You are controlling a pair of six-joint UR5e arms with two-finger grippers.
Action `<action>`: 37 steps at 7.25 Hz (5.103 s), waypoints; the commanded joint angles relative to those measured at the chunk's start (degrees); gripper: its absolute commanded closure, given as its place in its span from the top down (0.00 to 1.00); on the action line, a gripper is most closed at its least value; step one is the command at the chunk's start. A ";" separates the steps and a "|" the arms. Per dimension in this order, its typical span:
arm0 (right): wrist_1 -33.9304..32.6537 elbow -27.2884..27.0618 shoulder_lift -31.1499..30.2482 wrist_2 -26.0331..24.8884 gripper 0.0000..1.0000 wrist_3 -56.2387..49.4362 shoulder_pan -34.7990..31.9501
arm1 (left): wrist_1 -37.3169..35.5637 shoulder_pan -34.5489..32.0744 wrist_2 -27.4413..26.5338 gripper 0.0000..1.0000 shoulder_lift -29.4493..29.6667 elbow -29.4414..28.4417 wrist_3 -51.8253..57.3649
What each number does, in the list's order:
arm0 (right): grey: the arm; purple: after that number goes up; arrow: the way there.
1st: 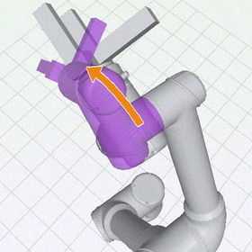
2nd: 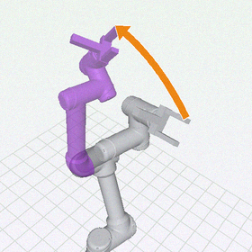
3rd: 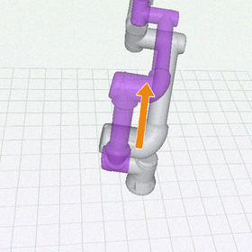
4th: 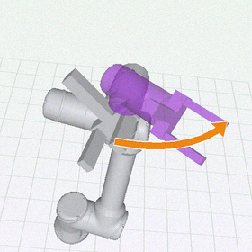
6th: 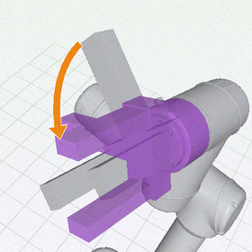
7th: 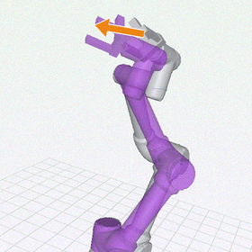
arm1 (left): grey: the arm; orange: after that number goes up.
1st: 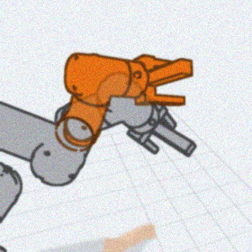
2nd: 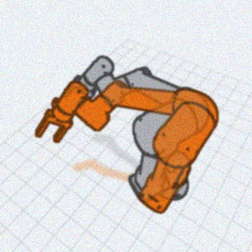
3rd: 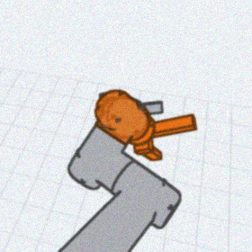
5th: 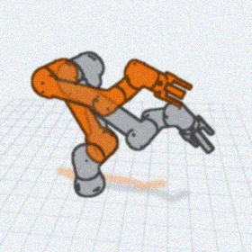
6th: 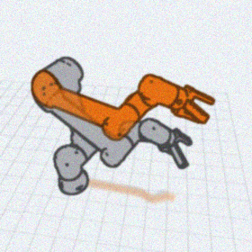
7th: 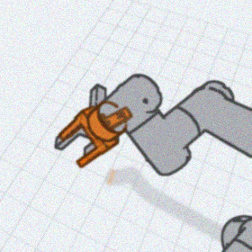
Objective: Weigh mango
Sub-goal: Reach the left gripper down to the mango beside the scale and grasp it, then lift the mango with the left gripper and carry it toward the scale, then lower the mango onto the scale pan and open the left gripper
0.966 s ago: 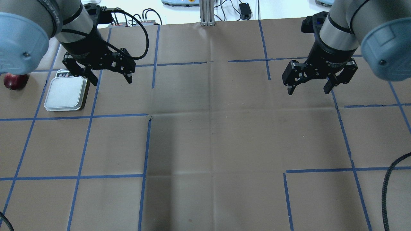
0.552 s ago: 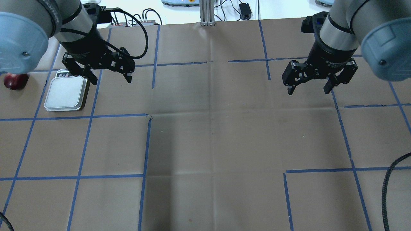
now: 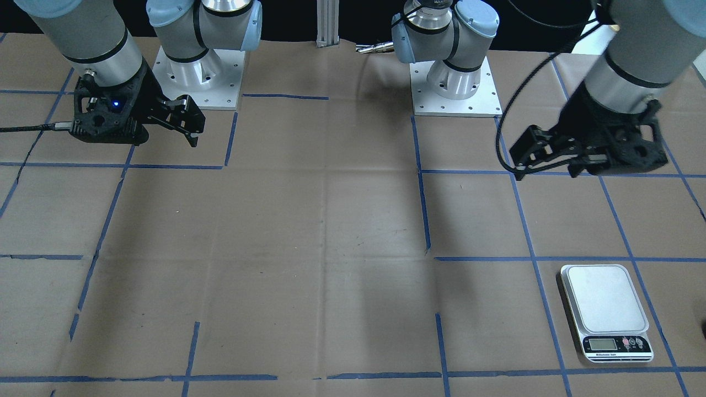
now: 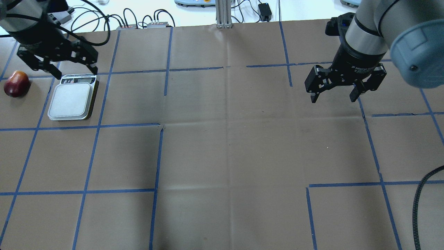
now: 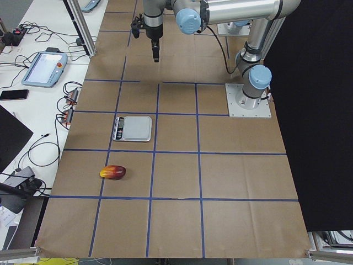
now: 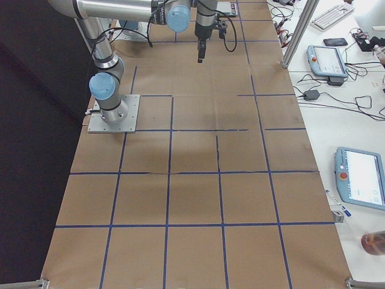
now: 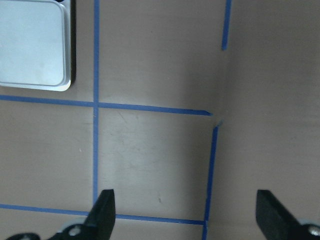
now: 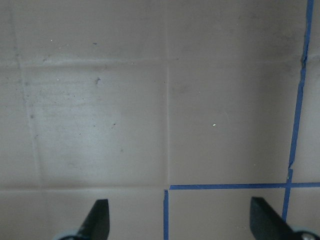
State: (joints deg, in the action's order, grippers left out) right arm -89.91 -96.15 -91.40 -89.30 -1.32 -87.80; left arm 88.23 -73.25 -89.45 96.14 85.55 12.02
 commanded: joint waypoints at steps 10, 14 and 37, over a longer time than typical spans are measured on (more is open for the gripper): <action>0.00 0.00 0.00 0.00 1.00 0.00 0.00 | 0.18 24.65 3.23 1.00 59.67 -62.95 34.21; 0.00 0.00 0.00 0.00 1.00 0.00 0.00 | 1.14 24.64 2.62 0.99 63.81 -62.43 33.86; 0.00 0.00 0.00 0.00 1.00 0.00 0.00 | -22.41 11.64 1.74 1.00 28.41 -9.32 7.93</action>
State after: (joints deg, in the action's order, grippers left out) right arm -89.91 -96.15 -91.41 -89.30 -1.32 -87.80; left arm 65.22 -61.35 -87.53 125.70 78.08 20.08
